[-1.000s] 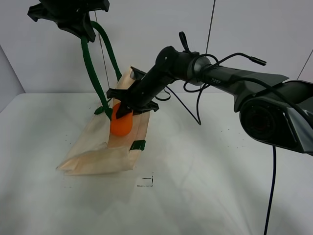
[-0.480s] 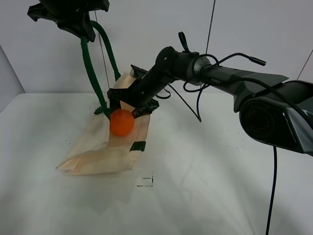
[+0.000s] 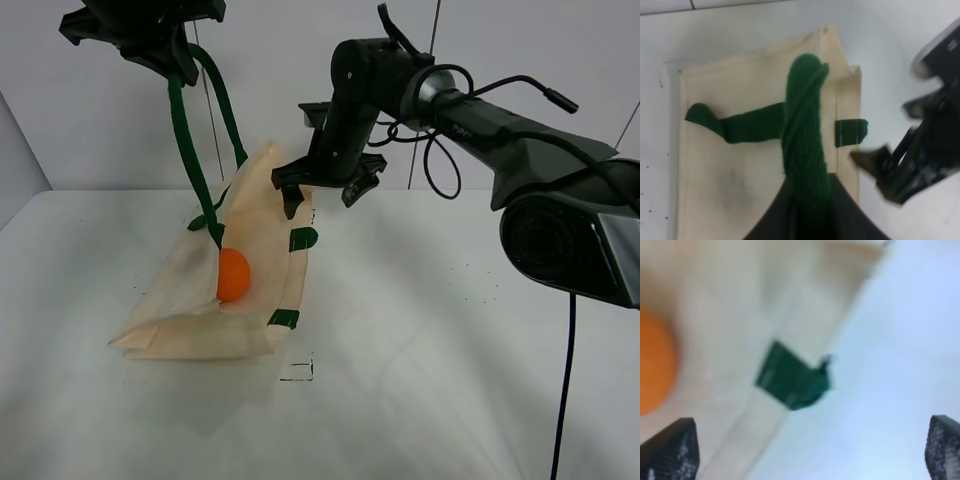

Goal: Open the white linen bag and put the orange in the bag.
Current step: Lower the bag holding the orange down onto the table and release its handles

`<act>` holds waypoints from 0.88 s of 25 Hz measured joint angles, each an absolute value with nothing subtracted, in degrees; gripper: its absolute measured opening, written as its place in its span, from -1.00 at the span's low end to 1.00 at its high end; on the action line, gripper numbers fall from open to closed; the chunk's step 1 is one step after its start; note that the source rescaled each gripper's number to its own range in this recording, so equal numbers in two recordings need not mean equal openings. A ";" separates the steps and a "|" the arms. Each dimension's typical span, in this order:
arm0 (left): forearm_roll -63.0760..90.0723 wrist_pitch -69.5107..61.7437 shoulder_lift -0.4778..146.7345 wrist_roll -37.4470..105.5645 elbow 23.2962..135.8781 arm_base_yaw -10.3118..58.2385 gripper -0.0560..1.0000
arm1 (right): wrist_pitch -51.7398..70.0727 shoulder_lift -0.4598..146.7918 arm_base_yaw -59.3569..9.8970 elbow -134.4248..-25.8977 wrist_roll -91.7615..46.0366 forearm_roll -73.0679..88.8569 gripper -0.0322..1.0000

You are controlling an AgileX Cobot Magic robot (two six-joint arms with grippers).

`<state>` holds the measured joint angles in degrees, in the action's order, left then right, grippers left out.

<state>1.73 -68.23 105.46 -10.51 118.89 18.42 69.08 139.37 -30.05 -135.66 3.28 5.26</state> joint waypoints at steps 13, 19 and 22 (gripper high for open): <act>1.91 -68.23 105.46 -10.51 118.89 18.42 -0.89 | 69.34 139.37 -13.33 -135.66 3.32 -0.45 1.00; 1.91 -68.23 105.46 -10.51 118.89 18.42 -0.89 | 69.40 139.37 -5.26 -135.66 3.32 -1.65 1.00; 1.91 -68.23 105.46 -10.51 118.89 18.42 -0.89 | 69.40 139.37 -4.04 -135.66 3.32 -1.54 1.00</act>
<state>1.91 -68.23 105.46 -10.51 118.89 18.42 69.40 139.37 -4.04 -135.66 3.32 -1.54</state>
